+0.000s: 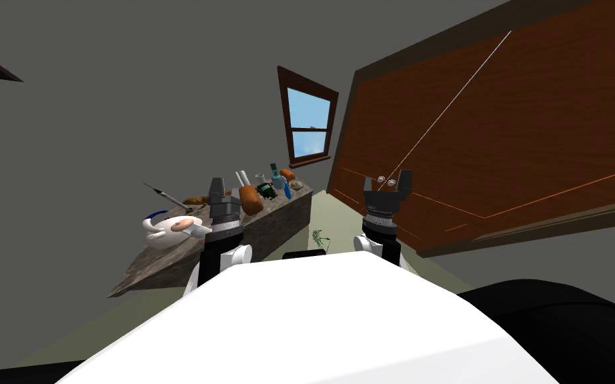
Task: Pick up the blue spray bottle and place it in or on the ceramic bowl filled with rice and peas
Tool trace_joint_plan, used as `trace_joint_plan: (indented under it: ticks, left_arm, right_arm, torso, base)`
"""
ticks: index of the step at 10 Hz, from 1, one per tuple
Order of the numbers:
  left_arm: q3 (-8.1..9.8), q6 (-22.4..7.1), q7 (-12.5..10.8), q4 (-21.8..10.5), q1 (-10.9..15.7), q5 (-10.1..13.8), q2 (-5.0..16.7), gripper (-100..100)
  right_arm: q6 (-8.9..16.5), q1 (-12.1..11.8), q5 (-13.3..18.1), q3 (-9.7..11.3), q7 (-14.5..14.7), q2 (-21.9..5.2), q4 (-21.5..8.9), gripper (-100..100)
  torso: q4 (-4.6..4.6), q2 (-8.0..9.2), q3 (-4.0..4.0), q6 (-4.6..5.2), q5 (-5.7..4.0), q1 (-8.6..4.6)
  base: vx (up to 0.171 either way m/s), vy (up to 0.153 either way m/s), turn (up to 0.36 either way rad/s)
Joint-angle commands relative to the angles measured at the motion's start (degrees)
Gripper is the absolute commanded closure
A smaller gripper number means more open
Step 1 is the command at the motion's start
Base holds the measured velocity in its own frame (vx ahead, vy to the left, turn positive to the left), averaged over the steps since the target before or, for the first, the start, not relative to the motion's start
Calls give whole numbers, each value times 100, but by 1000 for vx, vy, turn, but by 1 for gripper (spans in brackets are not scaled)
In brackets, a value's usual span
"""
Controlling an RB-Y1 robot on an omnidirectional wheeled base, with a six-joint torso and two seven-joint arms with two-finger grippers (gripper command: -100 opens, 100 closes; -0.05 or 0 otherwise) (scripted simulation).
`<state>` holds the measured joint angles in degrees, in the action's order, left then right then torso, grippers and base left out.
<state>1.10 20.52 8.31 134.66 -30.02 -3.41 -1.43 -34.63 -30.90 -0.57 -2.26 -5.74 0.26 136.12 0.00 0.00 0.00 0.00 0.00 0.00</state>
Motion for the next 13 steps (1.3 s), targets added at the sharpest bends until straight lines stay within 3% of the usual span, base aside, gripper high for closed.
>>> trace_joint_plan:
  ticks: [1,6,13]
  left_arm:
    - [14,-49,50,-26,-36,1,211,-100]
    - [124,-430,419,-216,-305,-2,927,-100]
    - [385,-1278,1171,-600,-864,-54,1692,-100]
  right_arm:
    - [0,0,0,0,0,0,0,0]
    - [0,0,0,1,0,1,0,0]
    - [0,-1,0,1,0,1,0,0]
  torso:
    - [0,0,0,0,0,0]
    - [-3,-11,-7,0,-8,-33]
    - [-6,-26,-15,0,-13,-56]
  base:
    - [3,-21,-38]
    - [31,-82,-72]
    - [64,-141,-95]
